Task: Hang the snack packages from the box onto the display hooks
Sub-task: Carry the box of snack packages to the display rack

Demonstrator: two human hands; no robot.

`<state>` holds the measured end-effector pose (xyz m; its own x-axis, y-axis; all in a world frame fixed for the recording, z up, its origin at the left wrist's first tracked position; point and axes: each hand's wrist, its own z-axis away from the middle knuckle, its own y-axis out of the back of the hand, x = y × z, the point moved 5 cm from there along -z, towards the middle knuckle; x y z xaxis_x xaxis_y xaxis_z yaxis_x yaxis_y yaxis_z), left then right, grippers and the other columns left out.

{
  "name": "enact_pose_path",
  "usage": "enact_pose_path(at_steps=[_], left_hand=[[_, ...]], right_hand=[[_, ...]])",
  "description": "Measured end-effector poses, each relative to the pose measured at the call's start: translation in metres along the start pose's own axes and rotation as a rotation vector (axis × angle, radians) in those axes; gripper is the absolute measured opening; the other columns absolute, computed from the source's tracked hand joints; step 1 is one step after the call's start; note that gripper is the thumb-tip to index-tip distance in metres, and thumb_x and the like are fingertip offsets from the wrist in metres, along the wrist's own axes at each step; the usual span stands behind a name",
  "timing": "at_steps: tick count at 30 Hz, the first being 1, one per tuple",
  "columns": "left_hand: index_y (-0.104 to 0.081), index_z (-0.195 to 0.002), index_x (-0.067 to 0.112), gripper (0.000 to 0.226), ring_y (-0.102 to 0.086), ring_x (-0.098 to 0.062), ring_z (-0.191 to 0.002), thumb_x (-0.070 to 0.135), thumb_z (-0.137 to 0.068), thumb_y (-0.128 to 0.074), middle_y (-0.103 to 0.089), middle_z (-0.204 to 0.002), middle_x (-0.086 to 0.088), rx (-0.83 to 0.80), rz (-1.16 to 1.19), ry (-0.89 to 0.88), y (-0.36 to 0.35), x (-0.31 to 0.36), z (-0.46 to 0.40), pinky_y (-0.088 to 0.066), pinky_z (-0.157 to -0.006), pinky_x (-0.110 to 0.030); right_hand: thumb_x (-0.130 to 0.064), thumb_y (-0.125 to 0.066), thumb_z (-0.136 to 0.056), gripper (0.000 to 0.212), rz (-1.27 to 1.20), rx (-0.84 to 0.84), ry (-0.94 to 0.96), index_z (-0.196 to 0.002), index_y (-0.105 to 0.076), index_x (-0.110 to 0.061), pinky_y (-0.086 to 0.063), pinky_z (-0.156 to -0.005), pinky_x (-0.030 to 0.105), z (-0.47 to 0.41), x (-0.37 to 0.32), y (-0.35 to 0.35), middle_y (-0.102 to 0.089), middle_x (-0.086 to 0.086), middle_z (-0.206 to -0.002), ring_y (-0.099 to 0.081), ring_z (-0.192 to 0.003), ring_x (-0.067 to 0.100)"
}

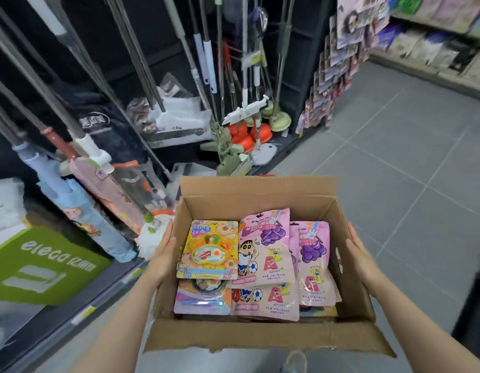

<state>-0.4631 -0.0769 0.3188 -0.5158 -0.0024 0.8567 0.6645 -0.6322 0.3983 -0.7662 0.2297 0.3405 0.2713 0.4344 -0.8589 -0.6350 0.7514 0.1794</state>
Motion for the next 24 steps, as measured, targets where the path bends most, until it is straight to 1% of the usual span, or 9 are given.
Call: enact_pose_path(at_steps=[2,5,8,9,11,15,18,21,24], left_hand=[[-0.011,-0.148,0.027,0.048,-0.011,-0.004,-0.141,0.023,-0.103,-0.025,-0.011,-0.156,0.01,-0.002,-0.041,-0.012,-0.035,0.023,-0.022,-0.008,-0.107,-0.017],[-0.013,-0.149,0.027,0.048,-0.016,-0.011,-0.142,0.026,-0.102,-0.025,-0.017,-0.154,0.009,-0.033,-0.034,-0.001,-0.088,0.064,-0.051,-0.013,-0.105,-0.018],[-0.014,-0.148,0.028,0.048,-0.018,-0.008,-0.139,0.026,-0.102,-0.027,-0.021,-0.149,0.013,-0.077,0.005,0.003,-0.135,0.101,-0.081,-0.015,-0.104,-0.016],[-0.015,-0.148,0.03,0.047,-0.018,-0.005,-0.137,0.025,-0.102,-0.027,-0.019,-0.149,0.014,-0.097,0.014,-0.009,-0.15,0.113,-0.094,-0.015,-0.105,-0.015],[-0.014,-0.145,0.036,0.045,-0.017,-0.003,-0.137,0.029,-0.102,-0.027,-0.017,-0.152,0.014,-0.122,0.013,-0.036,-0.177,0.137,-0.122,-0.014,-0.11,-0.021],[-0.013,-0.145,0.041,0.046,-0.017,-0.008,-0.139,0.038,-0.101,-0.026,-0.02,-0.15,0.016,-0.153,-0.077,-0.03,-0.228,0.184,-0.18,-0.014,-0.114,-0.031],[-0.016,-0.138,0.051,0.042,-0.02,-0.009,-0.14,0.042,-0.1,-0.028,-0.02,-0.151,0.018,-0.205,-0.051,-0.065,-0.268,0.218,-0.225,-0.015,-0.117,-0.038],[-0.015,-0.144,0.041,0.046,-0.017,-0.006,-0.139,0.036,-0.101,-0.029,-0.016,-0.153,0.015,-0.225,-0.039,-0.072,-0.307,0.249,-0.272,-0.013,-0.117,-0.036],[-0.011,-0.145,0.04,0.047,-0.012,-0.006,-0.141,0.036,-0.101,-0.026,-0.013,-0.155,0.014,-0.242,-0.074,-0.092,-0.344,0.281,-0.308,-0.01,-0.119,-0.037]], right_hand=[[-0.025,-0.029,-0.1,0.049,-0.001,0.018,-0.001,-0.147,-0.015,-0.03,-0.027,-0.097,0.025,-0.022,-0.009,0.036,-0.025,-0.013,-0.147,-0.025,-0.138,0.016],[-0.024,-0.028,-0.1,0.048,0.008,0.042,0.01,-0.147,-0.015,-0.028,-0.025,-0.094,0.022,-0.051,-0.023,0.087,-0.019,-0.008,-0.154,-0.023,-0.14,0.015],[-0.025,-0.028,-0.1,0.048,0.004,0.072,0.008,-0.147,-0.015,-0.028,-0.024,-0.094,0.021,-0.083,-0.028,0.134,-0.022,-0.008,-0.151,-0.023,-0.139,0.015],[-0.027,-0.028,-0.1,0.048,0.001,0.085,0.009,-0.147,-0.015,-0.029,-0.025,-0.096,0.022,-0.096,-0.028,0.15,-0.022,-0.008,-0.151,-0.023,-0.14,0.015],[-0.029,-0.028,-0.1,0.048,0.002,0.108,0.02,-0.146,-0.015,-0.033,-0.024,-0.101,0.025,-0.125,-0.03,0.179,-0.022,-0.011,-0.151,-0.022,-0.14,0.014],[-0.029,-0.028,-0.1,0.046,-0.047,0.152,0.013,-0.145,-0.017,-0.034,-0.018,-0.115,0.031,-0.186,-0.032,0.235,-0.021,-0.013,-0.152,-0.021,-0.14,0.01],[-0.03,-0.027,-0.1,0.046,-0.066,0.157,0.024,-0.145,-0.016,-0.036,-0.016,-0.117,0.035,-0.232,-0.042,0.27,-0.018,-0.017,-0.152,-0.019,-0.141,0.008],[-0.031,-0.027,-0.1,0.047,-0.098,0.172,0.008,-0.145,-0.015,-0.034,-0.02,-0.113,0.03,-0.273,-0.06,0.302,-0.02,-0.021,-0.145,-0.022,-0.137,0.006],[-0.033,-0.03,-0.099,0.048,-0.136,0.208,-0.013,-0.145,-0.017,-0.034,-0.023,-0.113,0.034,-0.315,-0.077,0.337,-0.023,-0.013,-0.151,-0.025,-0.138,0.011]])
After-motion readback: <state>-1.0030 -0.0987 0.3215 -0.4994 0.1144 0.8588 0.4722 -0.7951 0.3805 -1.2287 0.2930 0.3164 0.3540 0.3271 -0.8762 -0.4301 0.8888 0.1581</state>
